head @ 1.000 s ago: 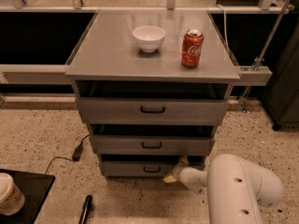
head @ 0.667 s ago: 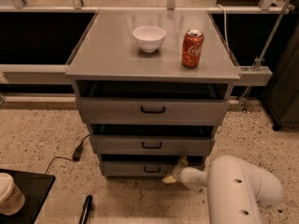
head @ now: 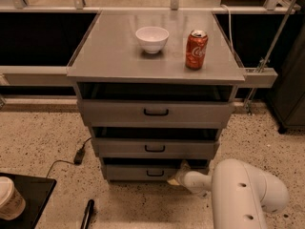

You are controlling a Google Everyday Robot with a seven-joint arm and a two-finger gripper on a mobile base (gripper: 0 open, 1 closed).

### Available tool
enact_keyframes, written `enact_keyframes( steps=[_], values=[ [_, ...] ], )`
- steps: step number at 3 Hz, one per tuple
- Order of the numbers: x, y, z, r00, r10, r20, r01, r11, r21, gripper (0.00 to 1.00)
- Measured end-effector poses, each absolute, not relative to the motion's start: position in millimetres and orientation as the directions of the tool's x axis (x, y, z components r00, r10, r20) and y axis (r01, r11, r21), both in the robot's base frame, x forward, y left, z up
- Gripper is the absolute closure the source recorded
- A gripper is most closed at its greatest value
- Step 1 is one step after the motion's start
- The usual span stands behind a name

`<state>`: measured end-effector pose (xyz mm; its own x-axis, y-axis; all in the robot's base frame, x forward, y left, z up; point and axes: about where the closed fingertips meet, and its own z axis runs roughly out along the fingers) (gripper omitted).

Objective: Open bottom drawer

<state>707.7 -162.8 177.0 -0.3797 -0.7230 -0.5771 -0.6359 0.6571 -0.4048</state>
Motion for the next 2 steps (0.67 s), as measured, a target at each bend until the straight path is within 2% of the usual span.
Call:
enact_keyframes(
  steps=[2],
  values=[
    [707.6,-162.8,177.0,-0.380,-0.723,-0.577,-0.636,0.657,-0.405,0.68]
  ],
)
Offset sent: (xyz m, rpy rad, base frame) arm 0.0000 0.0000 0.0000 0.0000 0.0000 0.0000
